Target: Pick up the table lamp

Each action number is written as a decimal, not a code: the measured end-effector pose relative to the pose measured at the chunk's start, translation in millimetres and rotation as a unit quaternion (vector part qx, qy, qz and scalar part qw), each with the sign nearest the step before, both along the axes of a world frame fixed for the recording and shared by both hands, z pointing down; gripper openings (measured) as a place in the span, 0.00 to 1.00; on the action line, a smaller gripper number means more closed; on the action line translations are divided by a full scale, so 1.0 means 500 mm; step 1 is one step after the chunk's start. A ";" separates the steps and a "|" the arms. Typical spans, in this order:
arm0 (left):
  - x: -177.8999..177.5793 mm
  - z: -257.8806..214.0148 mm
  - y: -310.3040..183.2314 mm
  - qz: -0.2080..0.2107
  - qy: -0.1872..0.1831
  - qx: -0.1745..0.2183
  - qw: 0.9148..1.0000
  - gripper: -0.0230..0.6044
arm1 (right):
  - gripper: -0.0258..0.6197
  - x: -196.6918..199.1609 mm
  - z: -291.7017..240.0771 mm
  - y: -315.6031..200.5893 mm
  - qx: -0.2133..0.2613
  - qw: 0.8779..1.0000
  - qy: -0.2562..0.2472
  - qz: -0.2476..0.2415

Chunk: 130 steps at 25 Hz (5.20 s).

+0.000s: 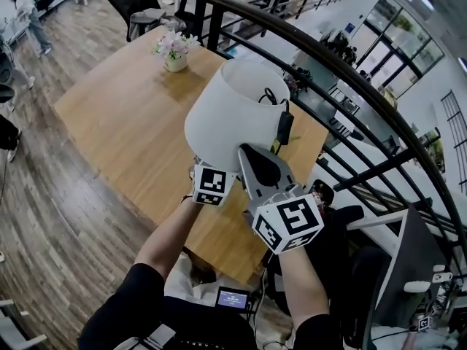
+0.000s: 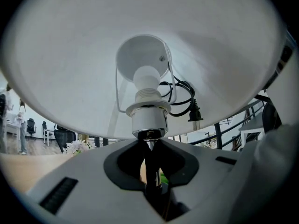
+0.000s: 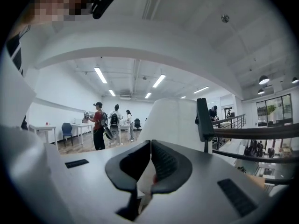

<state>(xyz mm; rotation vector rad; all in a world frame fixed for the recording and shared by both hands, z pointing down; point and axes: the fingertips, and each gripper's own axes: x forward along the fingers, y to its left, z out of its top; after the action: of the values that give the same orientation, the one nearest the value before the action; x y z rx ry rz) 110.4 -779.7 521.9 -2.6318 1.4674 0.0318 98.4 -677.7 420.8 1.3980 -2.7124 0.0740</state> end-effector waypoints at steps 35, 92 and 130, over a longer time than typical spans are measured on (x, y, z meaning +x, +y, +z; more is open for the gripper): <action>-0.032 -0.256 0.283 -0.019 -0.049 -0.082 0.995 0.16 | 0.09 0.003 -0.294 0.258 0.050 0.998 -0.033 -0.032; -0.191 -0.104 1.158 -0.038 -0.012 -0.155 0.987 0.16 | 0.09 -0.164 -0.165 1.102 0.013 0.999 0.004 -0.036; -0.200 -0.141 1.197 0.003 -0.030 -0.138 0.990 0.16 | 0.09 -0.175 -0.195 1.144 0.024 0.998 -0.009 0.056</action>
<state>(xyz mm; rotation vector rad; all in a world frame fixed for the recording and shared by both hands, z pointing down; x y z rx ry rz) 10.3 -181.3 451.5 -2.8193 1.5447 -0.2656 11.1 -105.5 323.1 1.5706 -2.6644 0.0284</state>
